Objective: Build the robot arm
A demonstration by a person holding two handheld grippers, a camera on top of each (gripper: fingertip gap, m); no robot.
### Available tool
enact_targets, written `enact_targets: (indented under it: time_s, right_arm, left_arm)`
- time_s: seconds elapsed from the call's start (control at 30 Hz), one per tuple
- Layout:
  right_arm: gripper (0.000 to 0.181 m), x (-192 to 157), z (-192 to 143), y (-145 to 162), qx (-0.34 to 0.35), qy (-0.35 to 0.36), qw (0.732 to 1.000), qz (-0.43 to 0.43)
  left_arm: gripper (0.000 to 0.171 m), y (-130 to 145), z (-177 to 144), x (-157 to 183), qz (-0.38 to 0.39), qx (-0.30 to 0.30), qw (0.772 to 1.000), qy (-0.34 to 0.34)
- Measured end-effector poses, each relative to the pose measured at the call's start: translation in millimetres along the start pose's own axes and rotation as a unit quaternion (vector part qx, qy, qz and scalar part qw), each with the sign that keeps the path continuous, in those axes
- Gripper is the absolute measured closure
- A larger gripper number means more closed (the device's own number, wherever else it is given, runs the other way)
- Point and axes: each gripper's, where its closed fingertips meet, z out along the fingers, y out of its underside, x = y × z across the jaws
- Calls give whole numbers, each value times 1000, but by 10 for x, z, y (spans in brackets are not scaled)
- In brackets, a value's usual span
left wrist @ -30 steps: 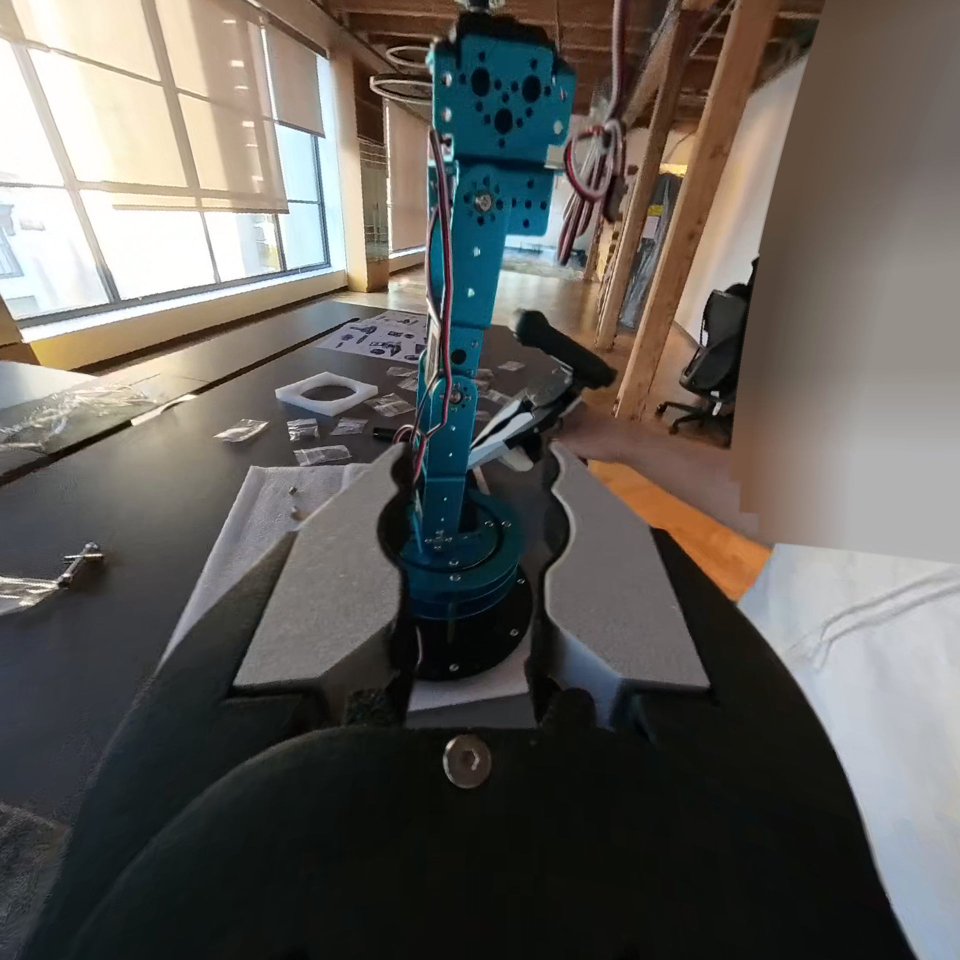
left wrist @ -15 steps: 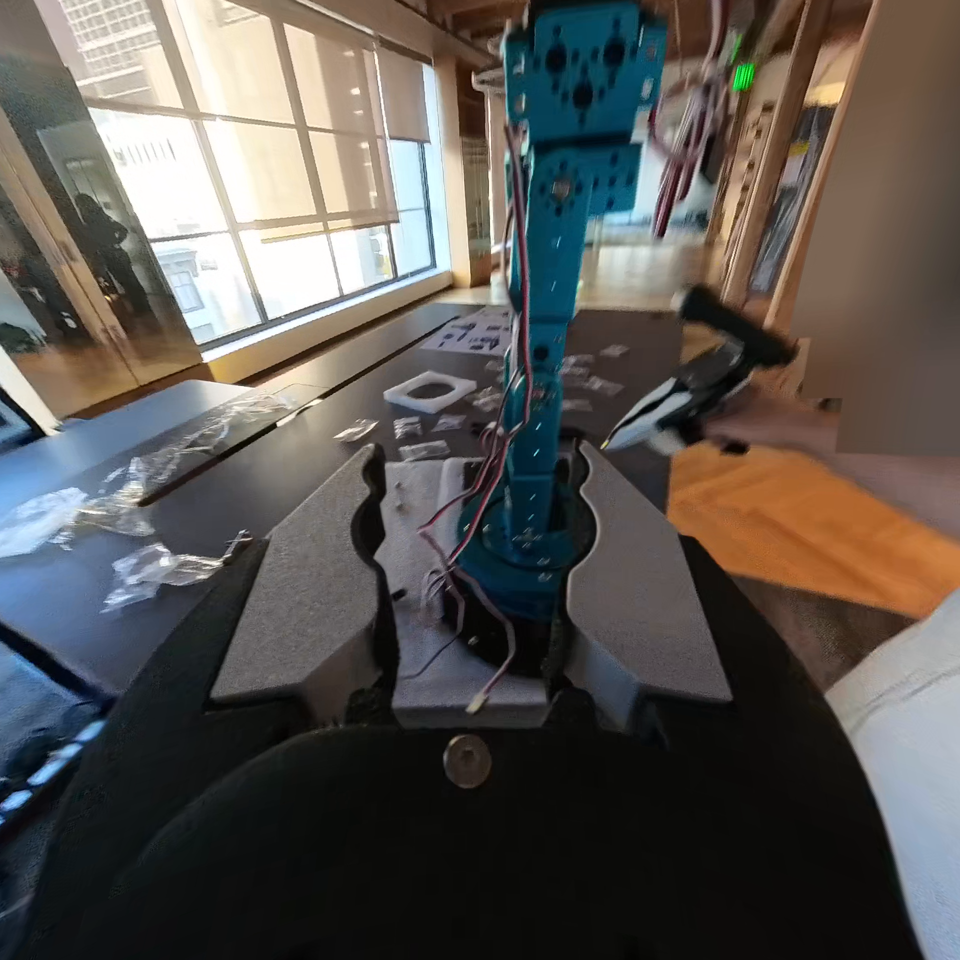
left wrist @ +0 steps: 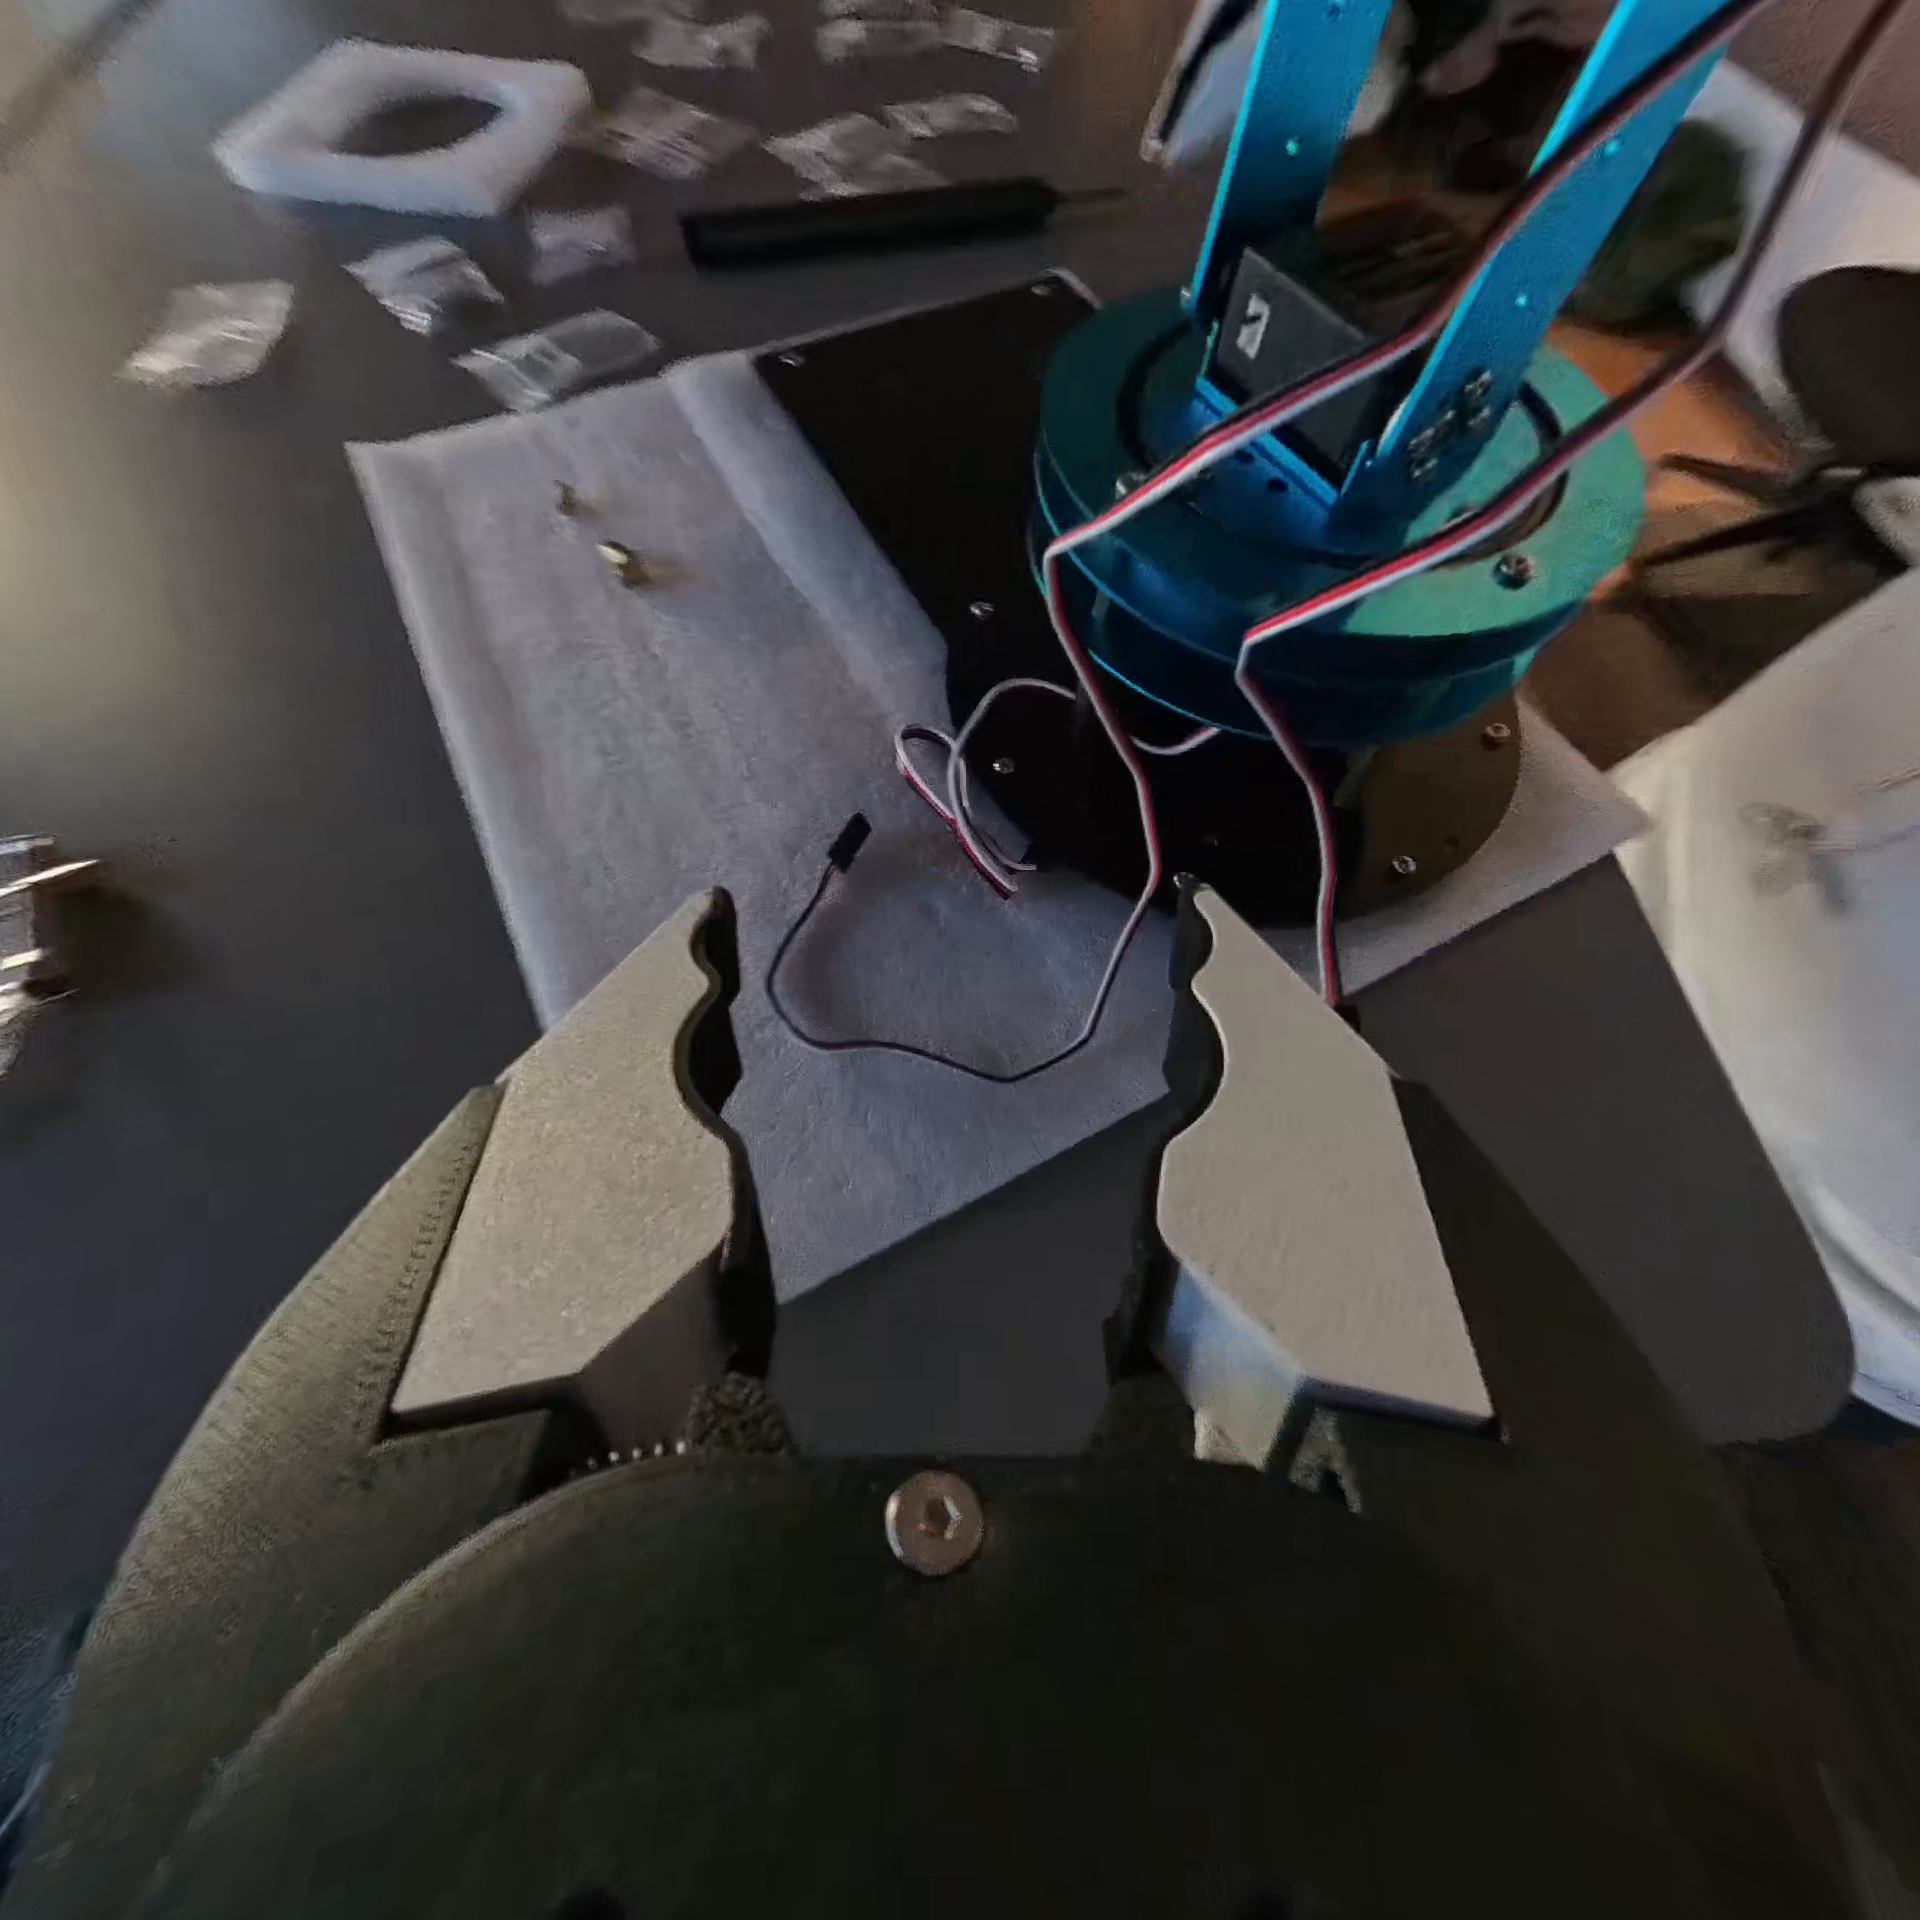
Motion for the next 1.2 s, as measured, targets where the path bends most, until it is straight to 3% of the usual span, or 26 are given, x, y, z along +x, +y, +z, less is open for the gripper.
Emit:
enact_targets:
  time_s: [0.1, 0.2, 0.27, 0.33, 0.67, 0.7, 0.77, 0.83, 0.93, 1.0, 1.07, 1.2]
  right_arm:
    - [176, -104, 4, -41, 0, 11, 1000, 10]
    - [176, -185, -17, 21, -6, 28, 999, 18]
    - [175, -232, -37, 96, -13, 34, 999, 28]
    - [175, -243, -66, 168, -24, 45, 998, 33]
    - [176, -310, -167, 174, -38, 70, 997, 21]
    - [176, -322, -163, 157, -36, 68, 997, 19]
    - [176, -345, -147, 126, -35, 65, 997, 12]
    - [176, -355, -129, 114, -36, 64, 997, 5]
    - [176, -345, -108, 92, -41, 63, 997, -2]
    - [176, -336, -108, 50, -39, 64, 997, -4]
    - [176, -321, -109, 8, -37, 68, 997, -7]
    - [176, -306, -111, -51, -35, 74, 997, -7]
  left_arm:
    - [94, 69, 139, 64, 9, -18, 997, 77]
    - [91, -6, 171, 228, 49, -9, 992, 112]
    - [83, 15, 242, 313, 63, -27, 989, 134]
    - [87, 47, 331, 349, 61, -40, 986, 152]
    - [125, 193, 432, 349, 39, -59, 986, 151]
    - [132, 208, 413, 359, 32, -62, 986, 151]
    - [163, 240, 345, 351, 21, -66, 987, 146]
    - [171, 251, 262, 386, -1, -61, 986, 158]
    - [170, 302, 177, 374, -36, -69, 985, 151]
    - [155, 302, 150, 291, -34, -63, 991, 117]
    - [152, 211, 143, 192, -43, -40, 995, 86]
    - [129, 69, 270, 168, -124, -43, 988, 82]
